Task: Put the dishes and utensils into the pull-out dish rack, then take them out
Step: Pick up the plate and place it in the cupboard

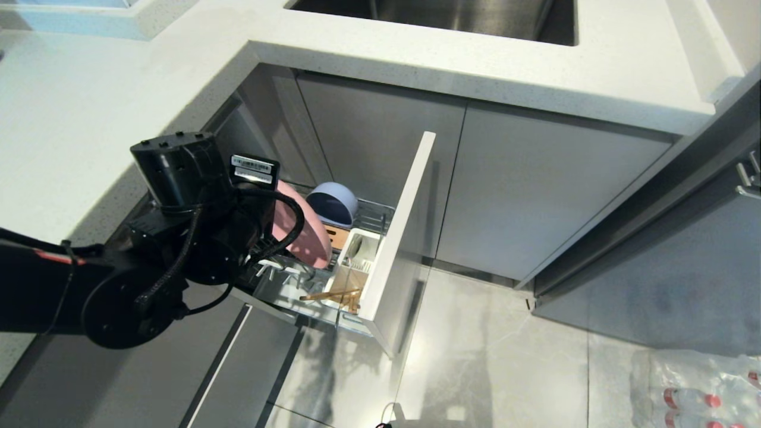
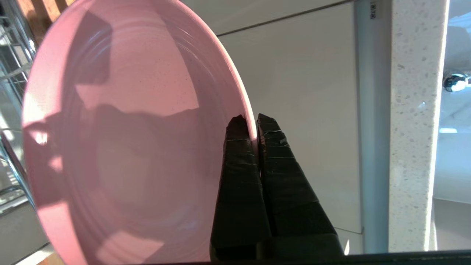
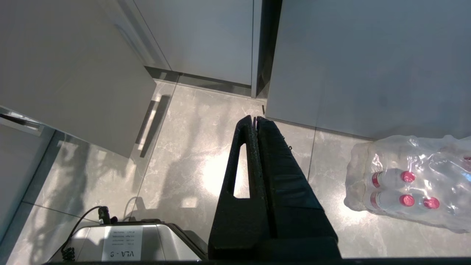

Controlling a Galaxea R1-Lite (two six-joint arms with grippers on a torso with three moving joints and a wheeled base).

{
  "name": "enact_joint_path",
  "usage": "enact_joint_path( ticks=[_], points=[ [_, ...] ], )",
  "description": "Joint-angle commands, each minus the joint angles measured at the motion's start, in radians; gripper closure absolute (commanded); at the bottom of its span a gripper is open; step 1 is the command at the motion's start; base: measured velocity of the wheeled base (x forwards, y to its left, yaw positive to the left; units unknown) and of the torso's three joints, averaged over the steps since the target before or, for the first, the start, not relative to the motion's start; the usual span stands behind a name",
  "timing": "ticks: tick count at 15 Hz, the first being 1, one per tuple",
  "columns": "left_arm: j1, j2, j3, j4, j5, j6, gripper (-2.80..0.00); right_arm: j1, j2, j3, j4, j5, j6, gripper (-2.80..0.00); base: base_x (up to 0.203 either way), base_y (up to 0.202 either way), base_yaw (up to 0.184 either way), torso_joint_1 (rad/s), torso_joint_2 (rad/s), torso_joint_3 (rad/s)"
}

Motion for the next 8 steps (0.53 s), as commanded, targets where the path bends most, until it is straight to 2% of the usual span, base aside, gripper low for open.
enact_joint_path(
  ticks=[1, 8],
  points=[
    [0.007, 0.003, 0.002, -0.005, 0.004, -0.009, 0.0, 0.0, 0.0, 0.0, 0.0, 0.0, 0.001, 0.0, 0.0, 0.0, 0.0, 0.0, 0.0, 0.0],
    [0.023, 0.039, 0.005, -0.003, 0.005, -0.02, 0.0, 0.0, 0.002, 0.0, 0.0, 0.0, 0.001, 0.0, 0.0, 0.0, 0.0, 0.0, 0.0, 0.0]
  ],
)
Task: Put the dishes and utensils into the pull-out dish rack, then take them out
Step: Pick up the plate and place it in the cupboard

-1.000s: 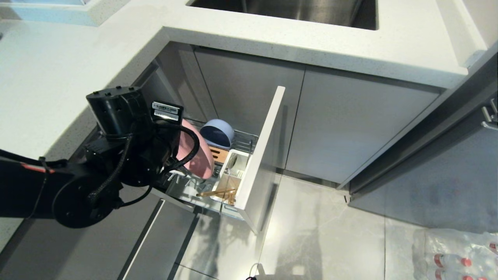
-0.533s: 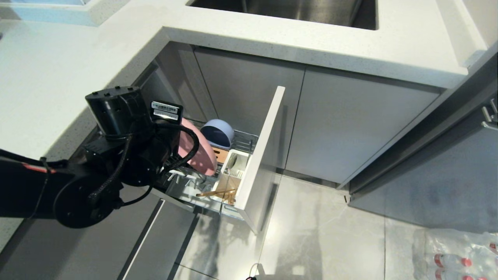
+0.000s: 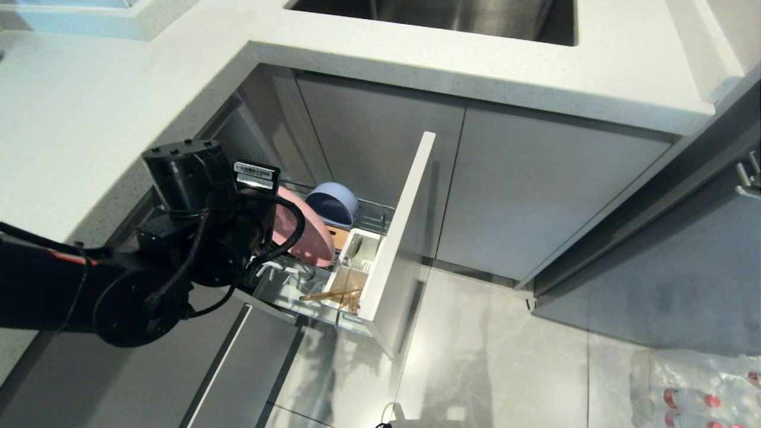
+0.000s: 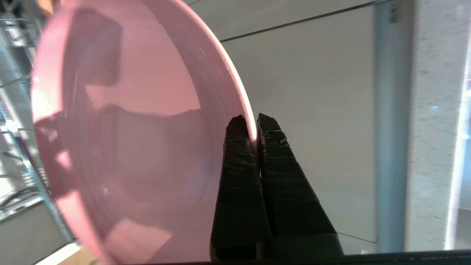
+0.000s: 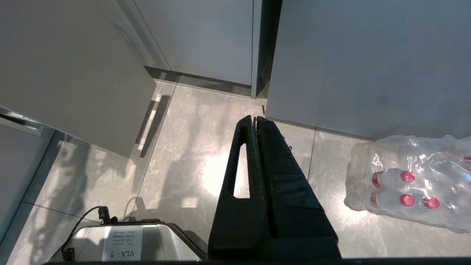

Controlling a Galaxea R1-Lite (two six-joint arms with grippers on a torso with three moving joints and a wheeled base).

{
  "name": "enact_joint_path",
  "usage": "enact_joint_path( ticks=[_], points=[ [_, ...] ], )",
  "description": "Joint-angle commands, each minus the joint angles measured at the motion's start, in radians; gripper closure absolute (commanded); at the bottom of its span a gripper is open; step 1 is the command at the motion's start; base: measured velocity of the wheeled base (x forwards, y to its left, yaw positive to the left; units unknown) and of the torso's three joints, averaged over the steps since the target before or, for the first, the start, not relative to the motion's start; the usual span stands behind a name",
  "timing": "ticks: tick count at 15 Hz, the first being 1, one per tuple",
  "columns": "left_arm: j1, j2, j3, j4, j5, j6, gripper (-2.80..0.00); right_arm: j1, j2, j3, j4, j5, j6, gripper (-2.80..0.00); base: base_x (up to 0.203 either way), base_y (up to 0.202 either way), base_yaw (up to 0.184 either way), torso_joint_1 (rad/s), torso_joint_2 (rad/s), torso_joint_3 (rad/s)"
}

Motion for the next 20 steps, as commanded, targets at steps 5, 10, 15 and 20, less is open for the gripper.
enact_joint_path(
  ticks=[5, 10, 15, 20],
  points=[
    [0.023, 0.049, -0.002, -0.001, 0.008, -0.006, 0.0, 0.0, 0.001, 0.0, 0.0, 0.0, 0.0, 0.0, 0.0, 0.0, 0.0, 0.0, 0.0, 0.0],
    [0.032, 0.086, -0.008, 0.025, 0.009, -0.01, 0.0, 0.0, 0.0, 0.0, 0.0, 0.0, 0.0, 0.0, 0.0, 0.0, 0.0, 0.0, 0.0, 0.0],
    [0.04, 0.092, -0.011, 0.078, 0.009, -0.046, 0.0, 0.0, 0.001, 0.0, 0.0, 0.0, 0.0, 0.0, 0.0, 0.0, 0.0, 0.0, 0.0, 0.0],
    [0.04, 0.095, -0.011, 0.094, 0.011, -0.046, 0.0, 0.0, 0.0, 0.0, 0.0, 0.0, 0.0, 0.0, 0.0, 0.0, 0.0, 0.0, 0.0, 0.0]
  ],
)
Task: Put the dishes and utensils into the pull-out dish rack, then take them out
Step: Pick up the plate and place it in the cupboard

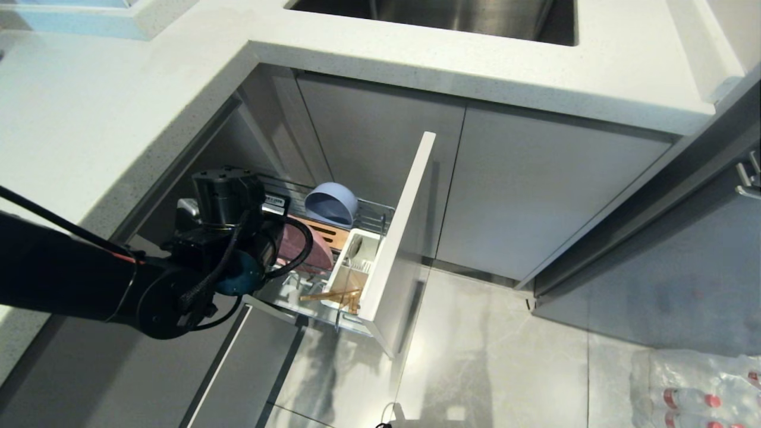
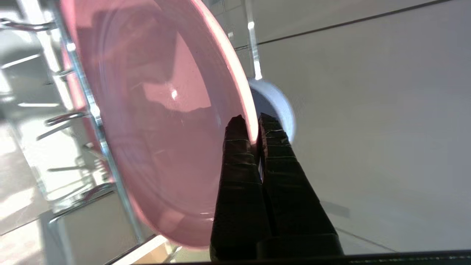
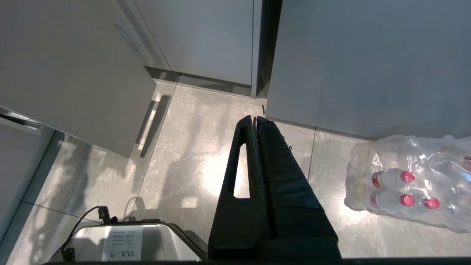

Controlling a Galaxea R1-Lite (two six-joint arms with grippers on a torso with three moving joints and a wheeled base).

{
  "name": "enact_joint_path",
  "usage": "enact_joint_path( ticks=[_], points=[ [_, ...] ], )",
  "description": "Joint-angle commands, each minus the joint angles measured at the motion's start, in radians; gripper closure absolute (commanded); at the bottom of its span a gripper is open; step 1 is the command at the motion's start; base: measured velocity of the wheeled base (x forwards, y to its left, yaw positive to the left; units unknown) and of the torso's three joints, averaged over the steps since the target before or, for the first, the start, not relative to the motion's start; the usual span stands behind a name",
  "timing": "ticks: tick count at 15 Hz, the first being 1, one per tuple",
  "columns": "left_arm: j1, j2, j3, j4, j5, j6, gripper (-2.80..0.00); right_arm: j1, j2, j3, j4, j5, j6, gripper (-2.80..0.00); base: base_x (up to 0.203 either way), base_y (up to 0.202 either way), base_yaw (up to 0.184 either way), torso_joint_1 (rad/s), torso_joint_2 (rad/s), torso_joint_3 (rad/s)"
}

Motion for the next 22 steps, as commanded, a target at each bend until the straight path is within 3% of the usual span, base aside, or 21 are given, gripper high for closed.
enact_joint_path(
  ticks=[1, 11, 12, 22],
  points=[
    [0.001, 0.002, 0.0, 0.012, 0.004, -0.008, 0.0, -0.001, 0.0, 0.0, 0.0, 0.0, 0.0, 0.0, 0.0, 0.0, 0.0, 0.0, 0.0, 0.0],
    [0.001, 0.0, 0.0, 0.023, 0.003, -0.01, 0.0, -0.001, 0.001, 0.0, 0.0, 0.0, 0.0, 0.0, 0.0, 0.0, 0.0, 0.0, 0.0, 0.0],
    [0.001, 0.0, -0.001, 0.023, 0.003, -0.007, -2.8, 0.0, 0.0, 0.0, 0.0, 0.0, 0.0, 0.0, 0.0, 0.0, 0.0, 0.0, 0.0, 0.0],
    [-0.001, -0.045, -0.007, 0.046, 0.008, 0.004, -2.8, 0.0, 0.0, 0.0, 0.0, 0.0, 0.0, 0.0, 0.0, 0.0, 0.0, 0.0, 0.0, 0.0]
  ],
)
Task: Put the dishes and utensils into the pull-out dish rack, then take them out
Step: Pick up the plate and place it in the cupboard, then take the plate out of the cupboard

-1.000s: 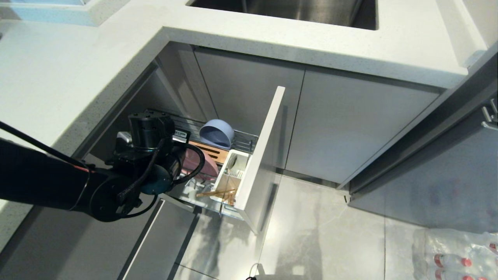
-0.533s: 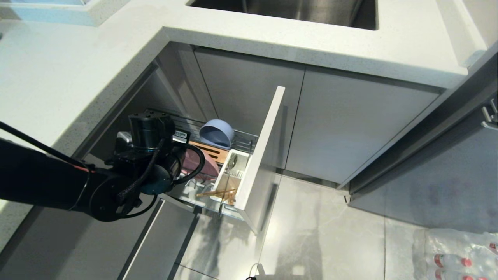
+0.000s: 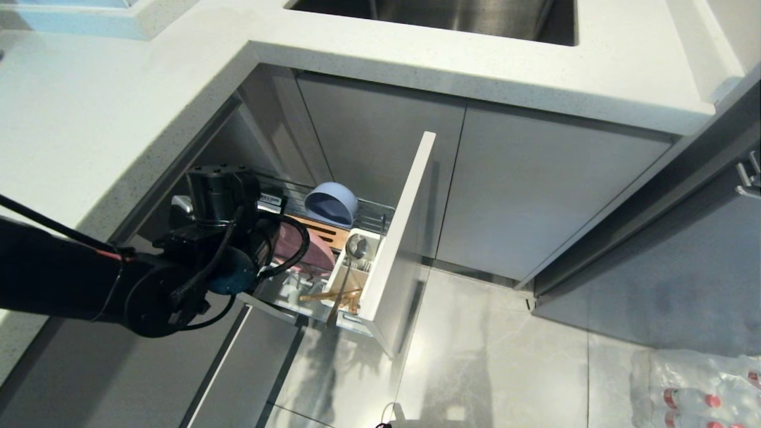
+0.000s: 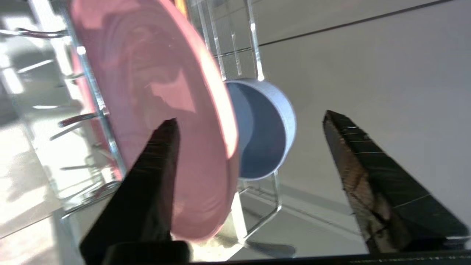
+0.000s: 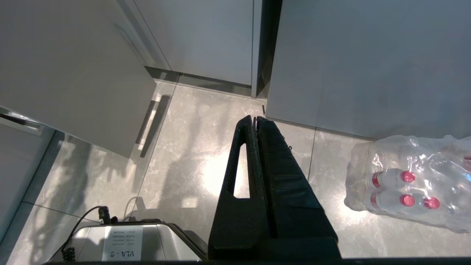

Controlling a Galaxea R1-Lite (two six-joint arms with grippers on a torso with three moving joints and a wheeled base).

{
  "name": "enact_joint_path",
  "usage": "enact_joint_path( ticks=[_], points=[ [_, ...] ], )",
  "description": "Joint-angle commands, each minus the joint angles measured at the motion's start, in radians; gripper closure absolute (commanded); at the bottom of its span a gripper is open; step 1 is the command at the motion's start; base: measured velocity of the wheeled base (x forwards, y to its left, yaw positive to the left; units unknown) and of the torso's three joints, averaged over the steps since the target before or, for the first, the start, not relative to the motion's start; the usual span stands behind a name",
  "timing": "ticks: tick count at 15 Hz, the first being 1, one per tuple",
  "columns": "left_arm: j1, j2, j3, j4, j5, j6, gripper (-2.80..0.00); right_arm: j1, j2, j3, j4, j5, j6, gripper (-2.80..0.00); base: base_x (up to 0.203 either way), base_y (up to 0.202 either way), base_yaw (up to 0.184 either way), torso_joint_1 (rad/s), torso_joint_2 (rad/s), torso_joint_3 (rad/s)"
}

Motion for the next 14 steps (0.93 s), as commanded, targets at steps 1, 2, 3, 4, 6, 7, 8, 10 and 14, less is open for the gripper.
enact_joint_path(
  ticks=[1, 2, 3, 4, 6, 7, 8, 10, 14],
  points=[
    [-0.002, -0.03, -0.003, 0.035, 0.004, -0.005, -2.8, 0.0, 0.0, 0.0, 0.0, 0.0, 0.0, 0.0, 0.0, 0.0, 0.0, 0.0, 0.0, 0.0],
    [-0.005, -0.048, -0.007, 0.068, 0.005, -0.005, -2.8, 0.0, 0.001, 0.0, 0.0, 0.0, 0.0, 0.0, 0.0, 0.0, 0.0, 0.0, 0.0, 0.0],
    [-0.011, -0.064, -0.008, 0.091, 0.008, -0.005, -2.8, 0.0, 0.001, 0.0, 0.0, 0.0, 0.0, 0.0, 0.0, 0.0, 0.0, 0.0, 0.0, 0.0],
    [-0.019, -0.088, -0.007, 0.104, 0.011, -0.004, -2.8, -0.001, 0.0, 0.0, 0.0, 0.0, 0.0, 0.0, 0.0, 0.0, 0.0, 0.0, 0.0, 0.0],
    [-0.041, -0.151, -0.002, 0.161, 0.017, -0.004, -2.8, 0.0, 0.0, 0.0, 0.0, 0.0, 0.0, 0.0, 0.0, 0.0, 0.0, 0.0, 0.0, 0.0],
    [-0.049, -0.181, 0.002, 0.196, 0.018, -0.004, -2.8, -0.001, 0.001, 0.0, 0.0, 0.0, 0.0, 0.0, 0.0, 0.0, 0.0, 0.0, 0.0, 0.0],
    [-0.054, -0.208, 0.008, 0.22, 0.018, -0.003, -2.8, 0.0, 0.0, 0.0, 0.0, 0.0, 0.0, 0.0, 0.0, 0.0, 0.0, 0.0, 0.0, 0.0],
    [-0.061, -0.243, 0.02, 0.231, 0.024, -0.003, -2.8, -0.001, 0.001, 0.0, 0.0, 0.0, 0.0, 0.0, 0.0, 0.0, 0.0, 0.0, 0.0, 0.0],
    [-0.132, -0.335, 0.023, 0.321, 0.032, 0.053, 0.0, -0.001, 0.0, 0.0, 0.0, 0.0, 0.0, 0.0, 0.0, 0.0, 0.0, 0.0, 0.0, 0.0]
  ],
)
